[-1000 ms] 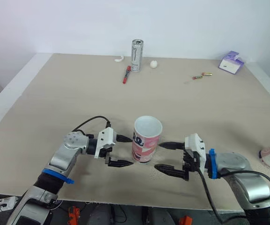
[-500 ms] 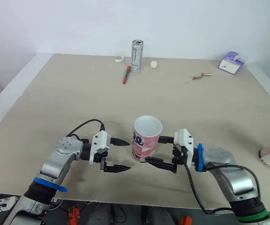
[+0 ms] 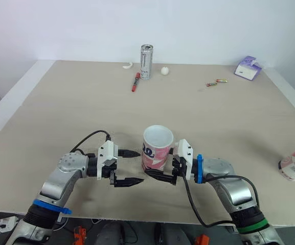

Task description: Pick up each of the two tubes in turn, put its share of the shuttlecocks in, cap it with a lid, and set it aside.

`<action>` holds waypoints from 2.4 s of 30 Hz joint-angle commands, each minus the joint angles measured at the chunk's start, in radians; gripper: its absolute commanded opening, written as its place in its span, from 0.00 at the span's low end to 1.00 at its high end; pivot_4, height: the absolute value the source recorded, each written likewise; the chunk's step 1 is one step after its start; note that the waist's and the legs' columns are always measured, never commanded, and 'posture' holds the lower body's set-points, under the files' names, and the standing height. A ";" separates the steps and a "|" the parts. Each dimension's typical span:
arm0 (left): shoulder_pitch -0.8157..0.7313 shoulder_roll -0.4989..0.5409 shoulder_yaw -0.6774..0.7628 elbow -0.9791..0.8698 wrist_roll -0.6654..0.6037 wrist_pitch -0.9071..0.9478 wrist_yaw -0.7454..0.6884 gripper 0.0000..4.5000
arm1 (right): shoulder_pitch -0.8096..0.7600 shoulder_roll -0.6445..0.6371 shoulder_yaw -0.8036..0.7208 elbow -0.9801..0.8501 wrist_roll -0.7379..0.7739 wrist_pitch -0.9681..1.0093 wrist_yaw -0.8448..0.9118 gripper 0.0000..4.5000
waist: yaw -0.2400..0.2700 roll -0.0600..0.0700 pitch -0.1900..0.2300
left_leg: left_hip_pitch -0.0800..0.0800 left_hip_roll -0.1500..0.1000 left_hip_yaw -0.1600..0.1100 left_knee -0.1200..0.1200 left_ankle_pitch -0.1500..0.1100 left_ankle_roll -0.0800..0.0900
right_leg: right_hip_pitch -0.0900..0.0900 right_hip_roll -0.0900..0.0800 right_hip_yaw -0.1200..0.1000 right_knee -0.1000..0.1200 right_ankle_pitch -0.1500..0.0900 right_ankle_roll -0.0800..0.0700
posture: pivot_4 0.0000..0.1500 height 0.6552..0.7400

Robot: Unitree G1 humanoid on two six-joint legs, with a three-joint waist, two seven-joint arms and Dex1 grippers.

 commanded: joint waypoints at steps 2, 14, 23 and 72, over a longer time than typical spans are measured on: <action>0.015 0.008 0.027 -0.025 -0.016 -0.024 0.011 1.00 | -0.030 0.024 0.011 0.025 -0.013 -0.041 -0.003 0.99 | 0.000 0.000 0.000 | 0.000 0.000 0.000 0.000 0.000 0.000 | 0.000 0.000 0.000 0.000 0.000 0.000 | 1.00 1.00; -0.002 0.003 0.016 0.000 -0.003 -0.046 0.031 1.00 | -0.010 0.011 0.001 0.013 -0.021 -0.060 -0.005 0.69 | 0.000 0.000 0.000 | 0.000 0.000 0.000 0.000 0.000 0.000 | 0.000 0.000 0.000 0.000 0.000 0.000 | 1.00 1.00; -0.027 -0.015 0.004 0.018 0.004 -0.054 0.030 1.00 | 0.090 -0.001 -0.146 -0.140 0.067 0.034 -0.139 0.69 | 0.001 0.000 0.000 | 0.000 0.000 0.000 0.000 0.000 0.000 | 0.000 -0.001 0.000 0.000 0.000 0.000 | 1.00 1.00; -0.084 -0.043 -0.025 0.059 0.018 -0.029 0.009 1.00 | 0.626 0.041 -0.713 -0.371 0.153 0.208 -0.711 0.99 | -0.002 0.001 -0.001 | 0.005 0.001 0.011 -0.002 0.001 0.002 | -0.001 0.010 0.027 0.001 -0.001 0.008 | 1.00 1.00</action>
